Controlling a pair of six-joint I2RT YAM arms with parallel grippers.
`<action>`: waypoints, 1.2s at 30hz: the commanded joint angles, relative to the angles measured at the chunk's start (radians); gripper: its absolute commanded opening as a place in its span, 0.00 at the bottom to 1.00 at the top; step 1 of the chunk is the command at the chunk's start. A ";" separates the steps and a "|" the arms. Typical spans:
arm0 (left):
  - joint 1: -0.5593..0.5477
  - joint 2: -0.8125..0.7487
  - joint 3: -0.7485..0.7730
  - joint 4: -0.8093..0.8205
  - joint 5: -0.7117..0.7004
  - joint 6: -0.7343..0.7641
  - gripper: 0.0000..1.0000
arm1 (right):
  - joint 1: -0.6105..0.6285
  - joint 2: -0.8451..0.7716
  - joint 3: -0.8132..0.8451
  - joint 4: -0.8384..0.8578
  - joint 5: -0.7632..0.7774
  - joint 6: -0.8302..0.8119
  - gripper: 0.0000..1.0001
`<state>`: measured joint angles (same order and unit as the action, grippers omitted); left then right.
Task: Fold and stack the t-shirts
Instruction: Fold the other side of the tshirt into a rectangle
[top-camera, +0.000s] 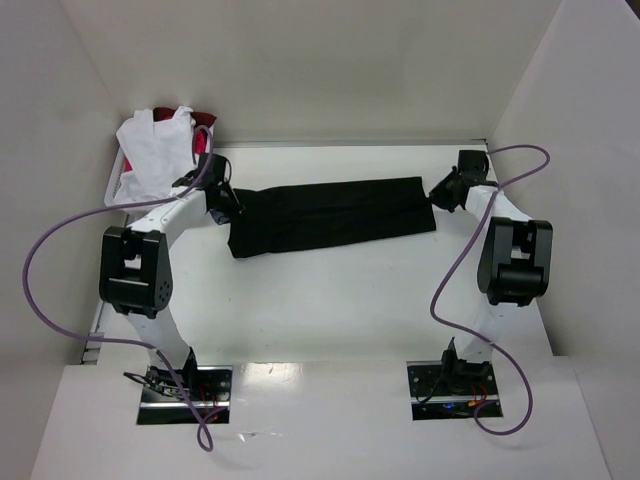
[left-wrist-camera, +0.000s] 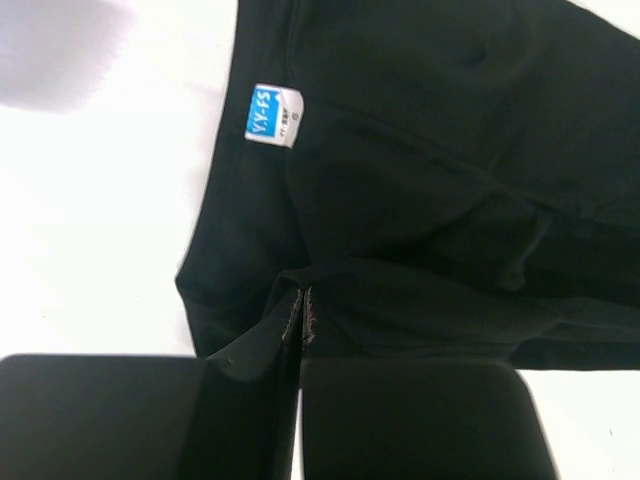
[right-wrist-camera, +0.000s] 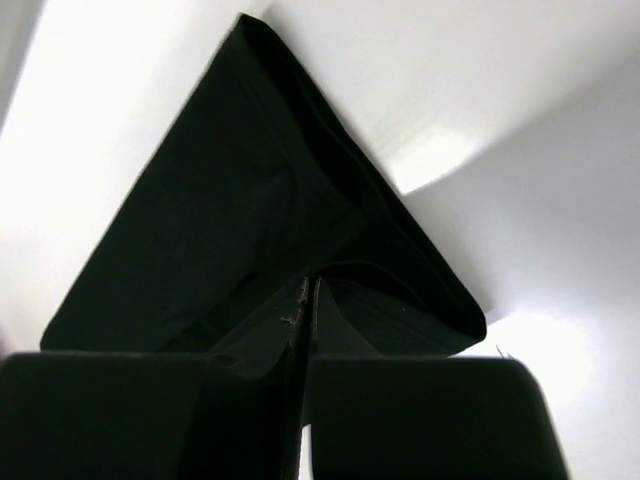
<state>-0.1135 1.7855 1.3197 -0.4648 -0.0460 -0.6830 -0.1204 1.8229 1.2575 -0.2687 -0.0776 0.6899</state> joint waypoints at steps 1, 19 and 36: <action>0.015 0.023 0.056 0.024 -0.011 0.022 0.00 | 0.002 0.026 0.068 0.060 -0.001 -0.023 0.00; 0.044 0.147 0.160 0.034 0.034 0.059 0.00 | 0.002 0.119 0.137 0.051 0.009 -0.023 0.00; 0.044 0.255 0.268 0.023 0.024 0.106 0.05 | 0.002 0.227 0.218 0.091 -0.028 -0.013 0.01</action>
<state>-0.0788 2.0151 1.5471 -0.4419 -0.0135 -0.6075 -0.1204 2.0232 1.4239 -0.2256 -0.1062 0.6830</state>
